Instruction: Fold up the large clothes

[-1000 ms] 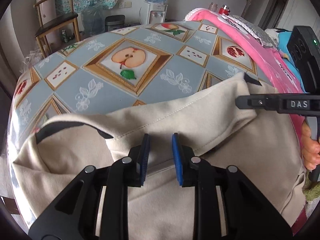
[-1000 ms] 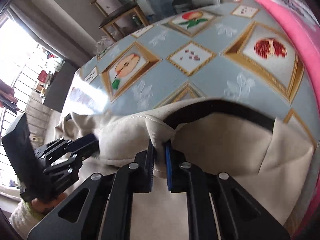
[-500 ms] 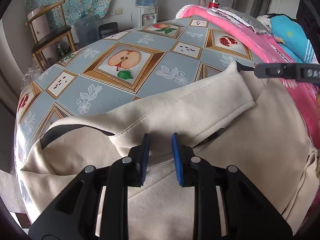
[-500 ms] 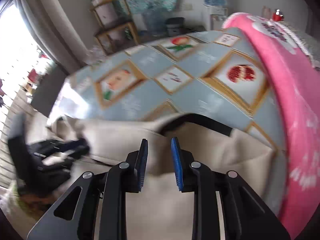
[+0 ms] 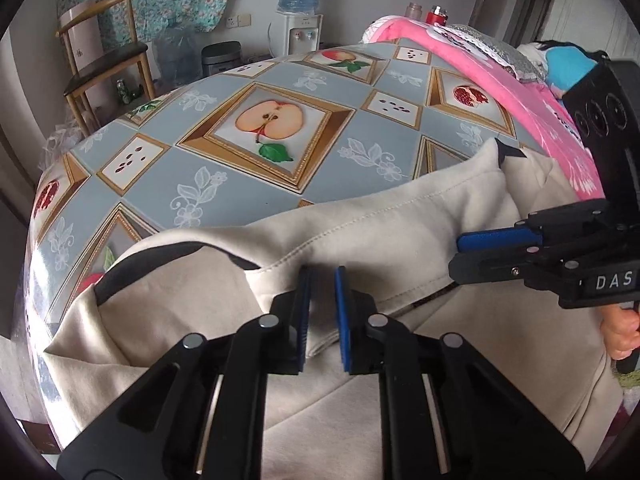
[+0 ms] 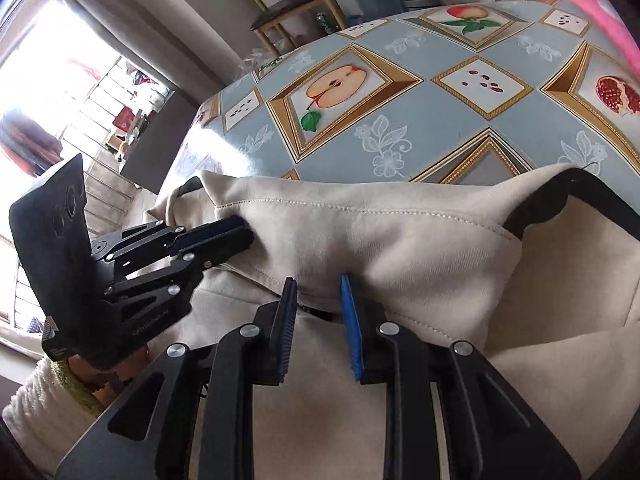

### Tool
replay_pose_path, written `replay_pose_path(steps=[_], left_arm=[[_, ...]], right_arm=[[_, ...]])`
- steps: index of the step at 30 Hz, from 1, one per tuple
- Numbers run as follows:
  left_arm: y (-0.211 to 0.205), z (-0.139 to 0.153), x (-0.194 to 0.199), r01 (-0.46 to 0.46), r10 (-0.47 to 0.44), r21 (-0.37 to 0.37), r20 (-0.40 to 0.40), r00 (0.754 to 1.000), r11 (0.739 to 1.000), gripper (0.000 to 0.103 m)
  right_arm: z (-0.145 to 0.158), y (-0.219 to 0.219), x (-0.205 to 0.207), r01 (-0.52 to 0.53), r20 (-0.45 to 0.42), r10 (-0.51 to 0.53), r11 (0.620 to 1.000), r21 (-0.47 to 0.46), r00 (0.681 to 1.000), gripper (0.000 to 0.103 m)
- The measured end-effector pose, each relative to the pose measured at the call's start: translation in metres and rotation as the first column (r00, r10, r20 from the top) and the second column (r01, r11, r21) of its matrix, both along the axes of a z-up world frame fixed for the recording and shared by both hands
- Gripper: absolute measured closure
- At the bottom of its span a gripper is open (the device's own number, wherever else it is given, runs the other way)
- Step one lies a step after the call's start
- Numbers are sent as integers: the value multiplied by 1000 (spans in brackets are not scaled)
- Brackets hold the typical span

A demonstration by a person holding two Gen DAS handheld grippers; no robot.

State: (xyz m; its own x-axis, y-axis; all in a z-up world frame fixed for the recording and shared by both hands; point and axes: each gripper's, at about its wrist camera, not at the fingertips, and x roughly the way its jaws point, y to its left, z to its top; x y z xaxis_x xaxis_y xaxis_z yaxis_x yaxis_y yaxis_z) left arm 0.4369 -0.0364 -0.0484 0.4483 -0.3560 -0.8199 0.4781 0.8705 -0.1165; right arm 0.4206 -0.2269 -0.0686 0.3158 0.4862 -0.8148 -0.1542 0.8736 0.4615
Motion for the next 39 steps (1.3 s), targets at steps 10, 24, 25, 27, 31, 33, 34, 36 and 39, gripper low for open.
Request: replay_pose_path(steps=[10, 24, 25, 27, 31, 33, 34, 36, 39], left_arm=[[14, 2, -7, 4, -3, 17, -61, 998, 1000, 90], [4, 39, -25, -30, 32, -51, 31, 999, 998, 91], [-5, 38, -26, -13, 14, -56, 25, 1000, 998, 91], [-29, 27, -22, 12, -12, -20, -1, 1000, 1000, 91], [-38, 4, -16, -47, 46, -14, -49, 998, 999, 91], [-31, 2, -17, -69, 65, -58, -63, 996, 996, 90], [-29, 1, -19, -72, 67, -71, -63, 996, 995, 90], [-28, 0, -21, -75, 71, -82, -51, 996, 994, 90], [-29, -1, -23, -83, 80, -88, -45, 996, 993, 90]], right_arm=[[-1, -2, -2, 15, 1, -15, 999, 30, 1000, 82], [5, 12, -11, -1, 68, 7, 996, -87, 998, 82], [5, 13, -13, 1, 79, 6, 995, -97, 997, 82], [4, 14, -18, -1, 103, 13, 993, -117, 995, 82], [11, 2, -30, -12, 93, 24, 991, -133, 995, 82], [25, -13, -35, 33, 136, -13, 989, -142, 991, 79], [31, -18, -35, 64, 162, -36, 983, -171, 986, 79], [35, -21, -29, 93, 170, -60, 976, -195, 984, 79], [11, -17, -17, 104, 107, -77, 955, -278, 991, 79]])
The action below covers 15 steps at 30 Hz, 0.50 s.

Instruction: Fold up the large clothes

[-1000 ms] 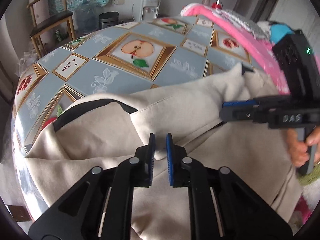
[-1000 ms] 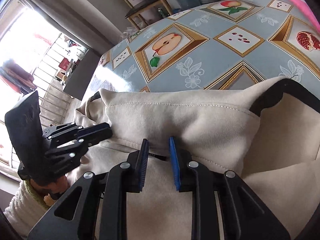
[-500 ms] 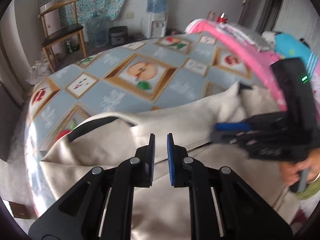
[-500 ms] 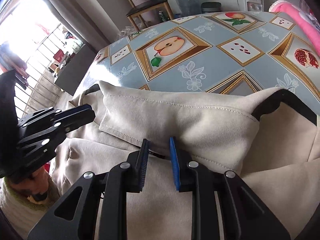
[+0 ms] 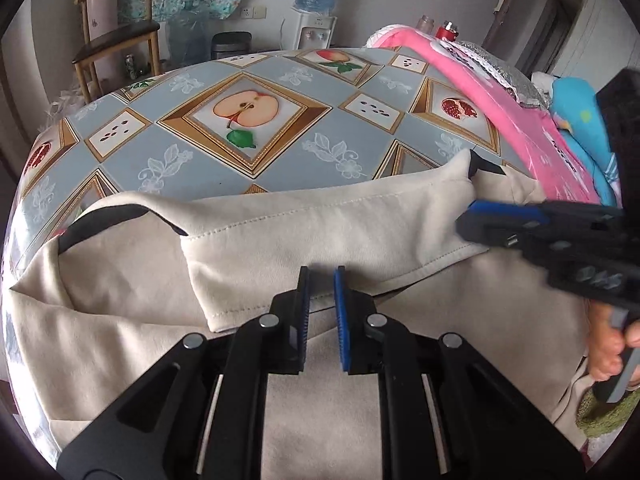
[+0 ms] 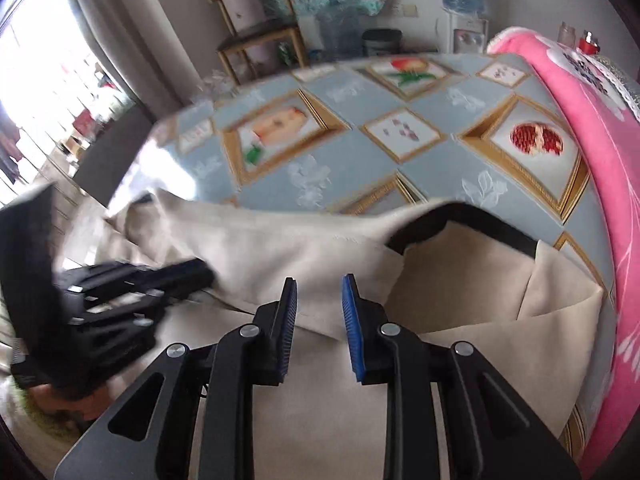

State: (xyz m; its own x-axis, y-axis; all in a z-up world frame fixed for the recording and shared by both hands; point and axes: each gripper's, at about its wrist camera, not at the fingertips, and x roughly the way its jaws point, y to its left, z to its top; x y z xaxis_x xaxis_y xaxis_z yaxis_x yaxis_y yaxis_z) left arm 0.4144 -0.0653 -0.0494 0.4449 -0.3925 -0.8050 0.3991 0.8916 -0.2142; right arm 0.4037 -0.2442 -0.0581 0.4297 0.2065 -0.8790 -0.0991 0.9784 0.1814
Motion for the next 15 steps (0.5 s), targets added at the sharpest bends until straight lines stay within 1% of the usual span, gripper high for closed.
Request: replay_pose_path(steps=[1, 2, 4, 5, 6, 7, 8, 9, 10, 12, 13, 14, 15], left_arm=[[1, -1, -1, -2, 2, -11, -1, 1000, 1000, 90], [4, -1, -2, -4, 4, -23, 0, 1000, 1000, 90], [9, -2, -2, -9, 9, -59, -2, 1000, 998, 90], [12, -3, -2, -13, 12, -84, -7, 1000, 996, 90], [15, -4, -1, -17, 16, -113, -15, 1000, 993, 90], [20, -6, 1, -26, 22, -151, -29, 999, 988, 90], [26, -8, 3, -41, 32, -198, -52, 998, 979, 90], [30, -10, 5, -54, 38, -229, -71, 997, 972, 91], [35, -12, 7, -70, 47, -263, -93, 995, 962, 91], [43, -14, 7, -100, 63, -312, -125, 990, 945, 91], [45, -13, 5, -109, 73, -314, -124, 990, 943, 91], [48, -10, 3, -117, 87, -305, -111, 990, 945, 91], [50, -6, 0, -115, 90, -308, -92, 992, 944, 91]], right_arm=[[-11, -1, 2, 1, -16, -1, 1000, -8, 1000, 80], [-9, -3, 0, 6, 5, -6, 1000, -7, 1000, 80], [3, -3, -1, 31, -18, -32, 999, -18, 999, 80], [11, -2, -2, 41, -9, -41, 999, -17, 999, 80], [24, 3, -5, 35, 32, -34, 999, -18, 999, 80], [31, 7, -5, 28, 58, -27, 999, -21, 998, 79], [37, 13, -4, 15, 78, -14, 1000, -3, 997, 79], [39, 18, -3, -1, 84, -1, 1000, 23, 996, 79], [38, 25, 1, -22, 84, 18, 999, 46, 996, 79], [28, 37, 9, -58, 74, 54, 997, 53, 996, 79], [19, 42, 11, -66, 65, 64, 997, 37, 996, 77], [14, 45, 10, -67, 85, 66, 998, 9, 994, 77], [13, 45, 11, -69, 96, 68, 998, 7, 993, 77]])
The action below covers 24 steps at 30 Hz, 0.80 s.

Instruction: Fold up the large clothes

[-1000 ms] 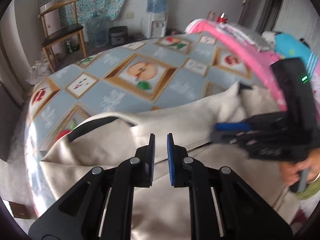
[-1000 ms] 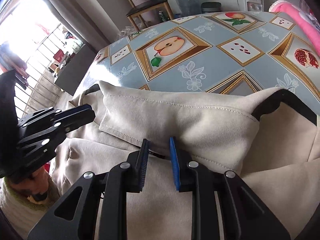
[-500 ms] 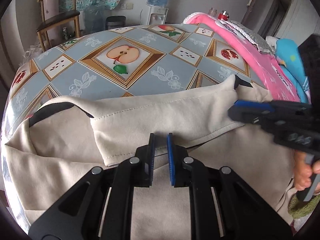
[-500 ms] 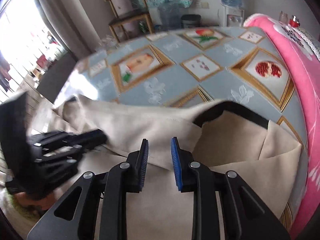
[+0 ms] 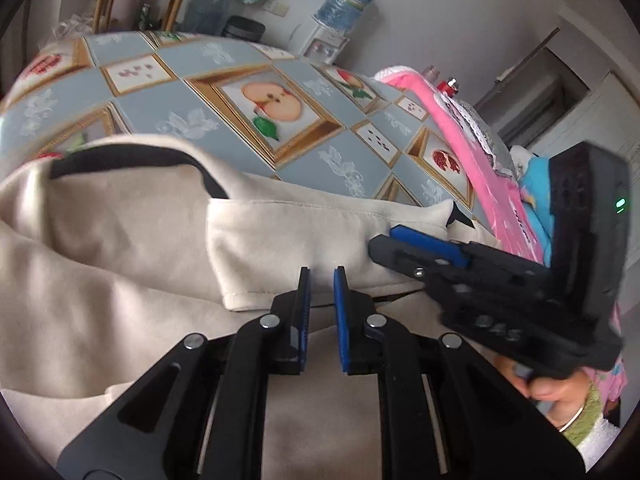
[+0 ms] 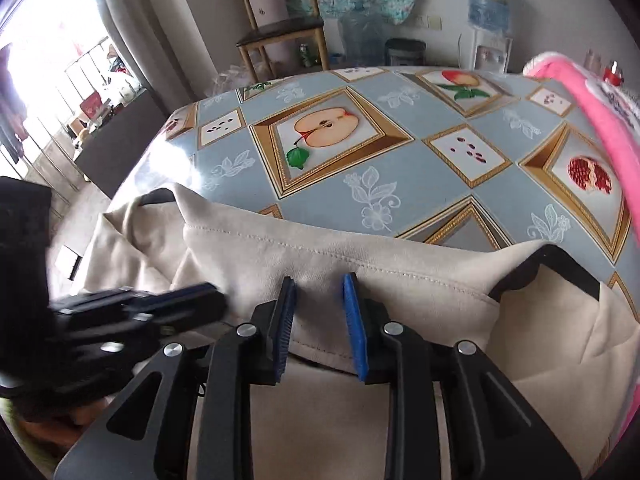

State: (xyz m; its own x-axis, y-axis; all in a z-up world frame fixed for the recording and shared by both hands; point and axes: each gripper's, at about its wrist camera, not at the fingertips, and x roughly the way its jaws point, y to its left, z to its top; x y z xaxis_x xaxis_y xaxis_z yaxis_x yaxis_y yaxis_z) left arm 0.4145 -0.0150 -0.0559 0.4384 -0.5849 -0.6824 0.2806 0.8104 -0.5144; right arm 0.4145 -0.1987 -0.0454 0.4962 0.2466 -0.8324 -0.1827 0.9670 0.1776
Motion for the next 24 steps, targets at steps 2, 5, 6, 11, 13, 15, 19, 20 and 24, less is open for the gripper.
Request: replay_pose_path(steps=[2, 5, 6, 11, 13, 15, 19, 20, 24], left_arm=[[4, 8, 0, -1, 1, 1, 46, 999, 1000, 91], [9, 16, 13, -40, 40, -3, 57, 998, 999, 90], [9, 17, 18, -54, 54, 4, 55, 997, 999, 90], [0, 3, 32, -64, 64, 144, 10, 998, 987, 91], [-1, 4, 27, -55, 51, 172, 31, 998, 984, 91], [1, 3, 26, -50, 43, 179, 44, 998, 983, 91], [3, 2, 27, -50, 43, 169, 46, 998, 984, 91], [4, 1, 26, -50, 42, 172, 48, 998, 984, 91], [4, 0, 25, -48, 41, 166, 47, 998, 985, 91]], right_arm=[[2, -5, -4, 11, -12, -11, 1000, 23, 1000, 77], [2, -1, -7, 2, -2, -2, 1000, -8, 1000, 77], [3, 1, -9, -2, 5, 2, 1000, -27, 1000, 77], [-3, 5, 1, -37, -8, 36, 999, -27, 999, 77], [4, -11, 3, 2, -12, -1, 1000, 31, 1000, 77], [11, -28, 4, 70, 18, -70, 997, 32, 997, 75], [-12, -48, 14, 119, -48, -117, 992, 43, 992, 76], [-11, -47, 14, 108, -38, -107, 994, 34, 994, 76], [6, -35, 5, 104, -25, -104, 995, 3, 994, 75]])
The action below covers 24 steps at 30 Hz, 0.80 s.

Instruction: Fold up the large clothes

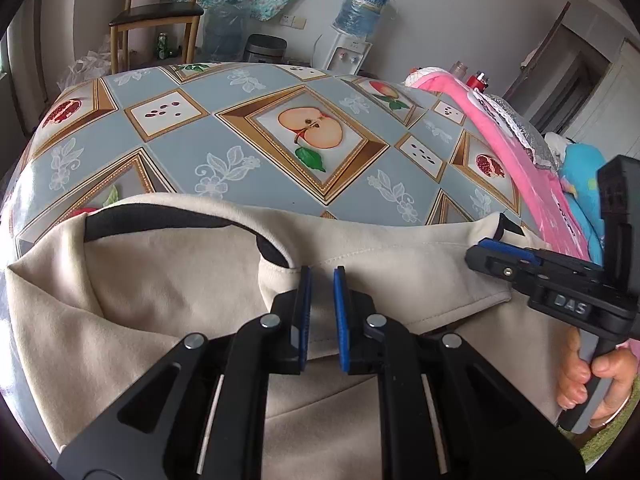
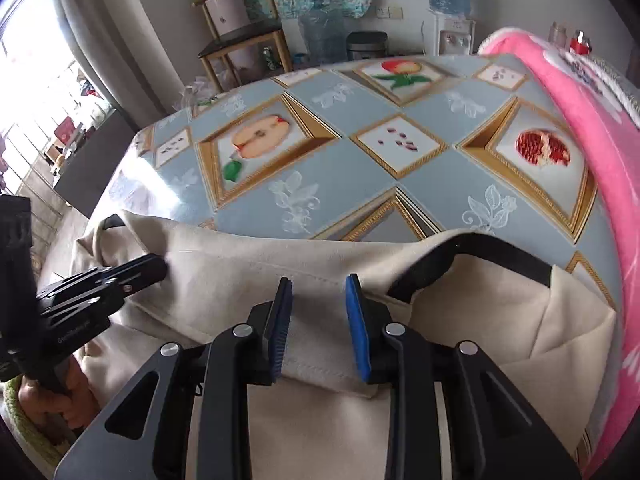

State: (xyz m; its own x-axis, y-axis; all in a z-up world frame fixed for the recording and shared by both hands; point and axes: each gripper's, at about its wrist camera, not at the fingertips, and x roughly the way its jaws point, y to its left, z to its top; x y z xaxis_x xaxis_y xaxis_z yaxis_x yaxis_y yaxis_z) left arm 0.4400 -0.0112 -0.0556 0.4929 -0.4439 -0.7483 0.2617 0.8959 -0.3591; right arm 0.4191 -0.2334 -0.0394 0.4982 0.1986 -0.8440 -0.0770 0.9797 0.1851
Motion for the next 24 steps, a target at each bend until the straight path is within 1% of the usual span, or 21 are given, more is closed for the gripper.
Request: replay_pose_path(steps=[3, 5, 7, 8, 9, 10, 12, 13, 15, 16, 18, 20, 21, 22, 23, 24], left_arm=[[1, -1, -1, 0, 0, -12, 2, 1000, 1000, 91], [0, -1, -2, 0, 0, -10, 5, 1000, 1000, 91], [0, 0, -2, 1, -1, -4, 6, 1000, 1000, 91], [-1, 1, -3, 7, -7, -4, 6, 1000, 1000, 91], [-1, 3, -5, 12, -12, -4, 6, 1000, 1000, 90], [-3, 6, -8, 19, -19, -3, 8, 1000, 1000, 88], [-8, 9, -14, 70, -70, -19, 13, 997, 997, 87], [-13, 9, -18, 93, -93, 0, 10, 996, 996, 86], [-23, 4, -22, 114, -114, 72, 2, 993, 991, 86], [-24, 4, -23, 112, -114, 87, 16, 993, 990, 86], [-24, 3, -22, 99, -100, 80, 5, 995, 992, 85], [-22, 2, -20, 87, -87, 69, -3, 996, 994, 85], [-21, 2, -21, 85, -85, 67, -3, 996, 994, 85], [-21, 2, -22, 80, -80, 67, -3, 997, 995, 85], [-20, 3, -23, 74, -74, 69, -6, 997, 995, 85], [-19, 6, -25, 61, -60, 73, -14, 998, 995, 85]], right_arm=[[13, 19, -14, -88, 47, 87, 996, 21, 995, 75], [8, 34, -19, -145, 28, 144, 989, 15, 989, 75], [-11, 49, -18, -167, -16, 166, 984, -61, 986, 74], [-19, 52, -20, -166, -20, 165, 982, -86, 986, 74], [-18, 53, -23, -165, 5, 166, 982, -97, 986, 74], [-16, 53, -24, -162, 3, 163, 982, -95, 987, 74], [-11, 51, -25, -161, -15, 161, 984, -77, 987, 74], [-7, 47, -26, -156, -16, 156, 986, -55, 988, 74], [0, 35, -27, -126, 6, 126, 992, -23, 992, 74], [4, 28, -29, -99, 16, 99, 995, -23, 995, 74], [1, 15, -25, -38, 9, 38, 999, -38, 999, 73], [-14, -1, -19, 32, -50, -34, 998, -46, 998, 70], [-23, -5, -15, 30, -65, -32, 999, -24, 997, 69], [-22, -5, -16, 20, -55, -22, 999, -25, 998, 69], [-20, -4, -17, 12, -65, -14, 999, -37, 998, 69], [-17, -3, -18, 11, -73, -13, 999, -39, 997, 67]])
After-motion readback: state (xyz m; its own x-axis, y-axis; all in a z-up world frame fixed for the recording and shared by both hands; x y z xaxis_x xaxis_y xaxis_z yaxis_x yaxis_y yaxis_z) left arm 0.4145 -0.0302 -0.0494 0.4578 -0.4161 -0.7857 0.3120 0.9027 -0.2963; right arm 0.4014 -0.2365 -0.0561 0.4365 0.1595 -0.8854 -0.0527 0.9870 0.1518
